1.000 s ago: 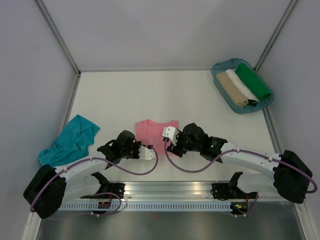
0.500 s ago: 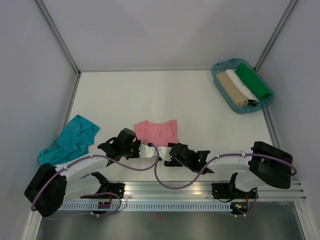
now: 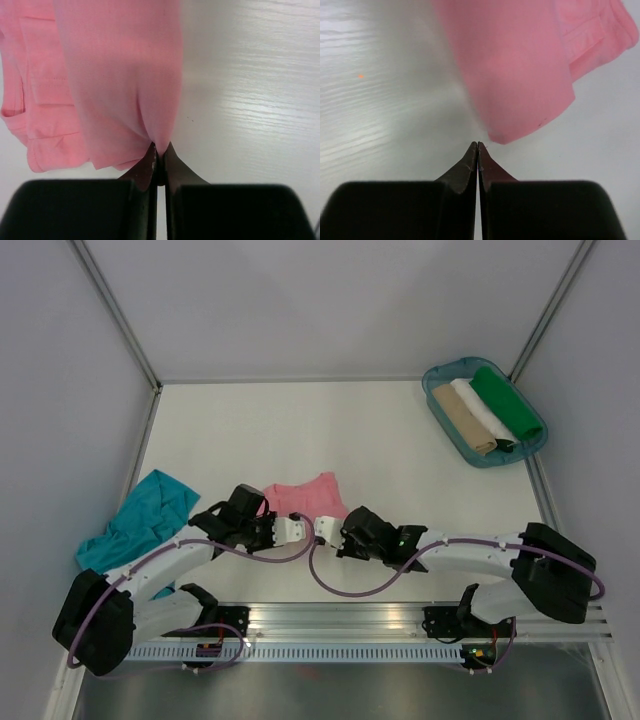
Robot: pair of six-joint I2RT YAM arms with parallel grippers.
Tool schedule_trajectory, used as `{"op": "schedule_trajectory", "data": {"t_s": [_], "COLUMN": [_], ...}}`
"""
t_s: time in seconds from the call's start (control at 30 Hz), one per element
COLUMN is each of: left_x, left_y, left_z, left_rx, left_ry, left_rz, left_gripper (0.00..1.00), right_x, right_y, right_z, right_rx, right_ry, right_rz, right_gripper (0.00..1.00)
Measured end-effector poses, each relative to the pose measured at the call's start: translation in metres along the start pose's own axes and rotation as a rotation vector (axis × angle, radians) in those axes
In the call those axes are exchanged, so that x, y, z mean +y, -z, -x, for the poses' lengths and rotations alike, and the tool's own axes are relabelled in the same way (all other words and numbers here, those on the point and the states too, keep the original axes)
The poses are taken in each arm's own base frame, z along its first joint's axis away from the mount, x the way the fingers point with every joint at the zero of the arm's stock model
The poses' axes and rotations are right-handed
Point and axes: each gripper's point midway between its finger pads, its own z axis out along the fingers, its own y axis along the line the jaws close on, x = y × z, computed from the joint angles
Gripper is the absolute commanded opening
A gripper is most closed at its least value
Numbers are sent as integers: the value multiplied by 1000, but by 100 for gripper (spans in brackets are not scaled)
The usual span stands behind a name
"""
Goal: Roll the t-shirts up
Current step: Roll the tshirt
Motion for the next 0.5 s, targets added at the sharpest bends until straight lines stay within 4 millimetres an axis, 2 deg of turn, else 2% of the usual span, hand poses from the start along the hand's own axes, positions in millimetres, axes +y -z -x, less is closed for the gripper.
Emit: {"op": "schedule_trajectory", "data": {"t_s": [0.2, 0.27, 0.37, 0.43, 0.47, 0.5], "left_x": [-11, -22, -44, -58, -63, -67], "left_y": [20, 27, 39, 46, 48, 49], "left_z": [2, 3, 5, 7, 7, 7], "left_rx": [-13, -14, -18, -27, -27, -26], "left_ry": [98, 113, 119, 130, 136, 143], "left_rz": [-108, -164, -270, -336, -356, -374], "left_gripper": [2, 2, 3, 3, 3, 3], "right_x": [16, 27, 44, 51, 53, 53], "right_y": [35, 47, 63, 68, 69, 69], "right_z": [35, 41, 41, 38, 36, 34], "right_rx": [-123, -148, -150, -138, -131, -122], "right_ry": [-23, -25, -31, -35, -34, -37], "right_rz": [221, 321, 443, 487, 497, 497], "right_gripper": [0, 0, 2, 9, 34, 50]}}
